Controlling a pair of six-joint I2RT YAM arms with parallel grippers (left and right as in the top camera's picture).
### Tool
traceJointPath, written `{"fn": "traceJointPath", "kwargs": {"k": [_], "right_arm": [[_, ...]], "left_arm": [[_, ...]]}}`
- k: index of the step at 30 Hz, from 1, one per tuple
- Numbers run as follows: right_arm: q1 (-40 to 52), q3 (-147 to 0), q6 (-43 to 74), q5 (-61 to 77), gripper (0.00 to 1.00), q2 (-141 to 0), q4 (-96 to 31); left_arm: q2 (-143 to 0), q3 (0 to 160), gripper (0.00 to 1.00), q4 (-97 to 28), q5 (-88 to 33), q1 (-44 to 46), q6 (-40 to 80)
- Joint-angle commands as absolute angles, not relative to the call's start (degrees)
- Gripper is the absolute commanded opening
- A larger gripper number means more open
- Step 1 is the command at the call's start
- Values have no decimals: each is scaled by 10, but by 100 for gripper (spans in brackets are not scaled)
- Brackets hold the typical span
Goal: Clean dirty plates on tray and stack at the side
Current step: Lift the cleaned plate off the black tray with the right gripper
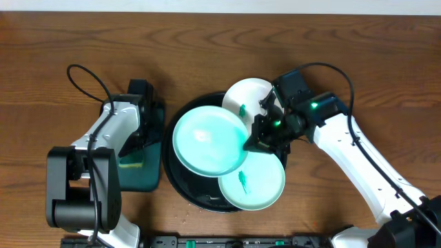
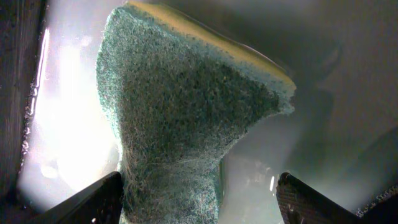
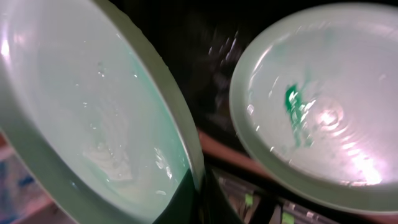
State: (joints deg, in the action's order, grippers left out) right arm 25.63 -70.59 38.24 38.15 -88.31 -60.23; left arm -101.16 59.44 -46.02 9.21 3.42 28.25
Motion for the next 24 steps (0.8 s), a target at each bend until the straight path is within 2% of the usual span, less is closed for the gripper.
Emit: {"fn": "traceJointPath", "kwargs": {"k": [1,10,16,21,24], "right_arm": [[256,-705,346,439,2,-874,-616],[256,-704,374,237,2,-874,-677],[256,-704,402,44,2,-874,-704],[260,-704,412,-71,1,-874,-659],[274,-704,361,-93,1,-874,-583]], "left_arm": [[-1019,596,79,-465,94,32,279],[-1019,596,79,-470,79,32,279],[-1019,596,79,-470,79,32,279],[-1019,596,79,-468,79,32,279],[-1019,596,79,-464,79,32,279]]}}
